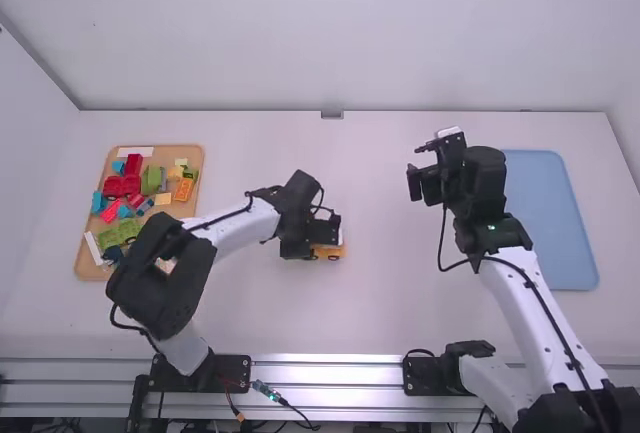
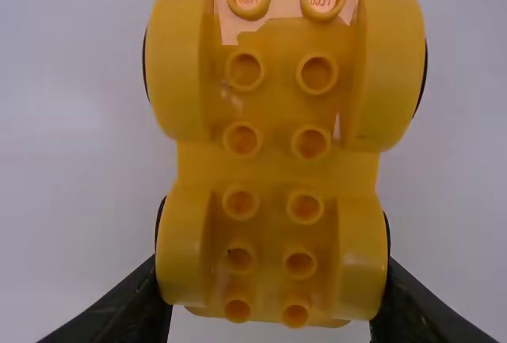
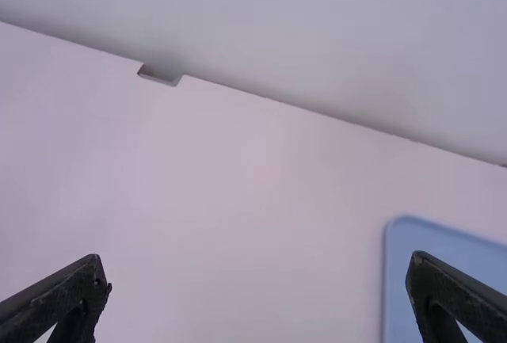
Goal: Assemble lego blocks to make yellow taxi
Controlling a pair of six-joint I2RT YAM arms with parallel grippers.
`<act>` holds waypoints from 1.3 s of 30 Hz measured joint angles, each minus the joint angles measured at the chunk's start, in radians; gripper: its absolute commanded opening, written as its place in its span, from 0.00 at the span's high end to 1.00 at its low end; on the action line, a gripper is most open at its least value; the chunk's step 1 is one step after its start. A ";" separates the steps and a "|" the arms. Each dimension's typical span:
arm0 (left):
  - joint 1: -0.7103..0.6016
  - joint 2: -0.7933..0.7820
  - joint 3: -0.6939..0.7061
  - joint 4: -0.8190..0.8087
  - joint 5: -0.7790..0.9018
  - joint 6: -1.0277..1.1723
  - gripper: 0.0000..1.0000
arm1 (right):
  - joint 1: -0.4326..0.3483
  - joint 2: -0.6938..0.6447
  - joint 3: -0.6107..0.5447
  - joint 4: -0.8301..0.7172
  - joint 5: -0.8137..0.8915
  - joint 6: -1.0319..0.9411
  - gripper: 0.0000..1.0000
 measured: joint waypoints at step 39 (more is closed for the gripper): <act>0.695 -0.053 0.432 -0.106 0.054 -0.339 0.01 | 0.026 0.000 0.000 0.001 0.000 -0.023 0.01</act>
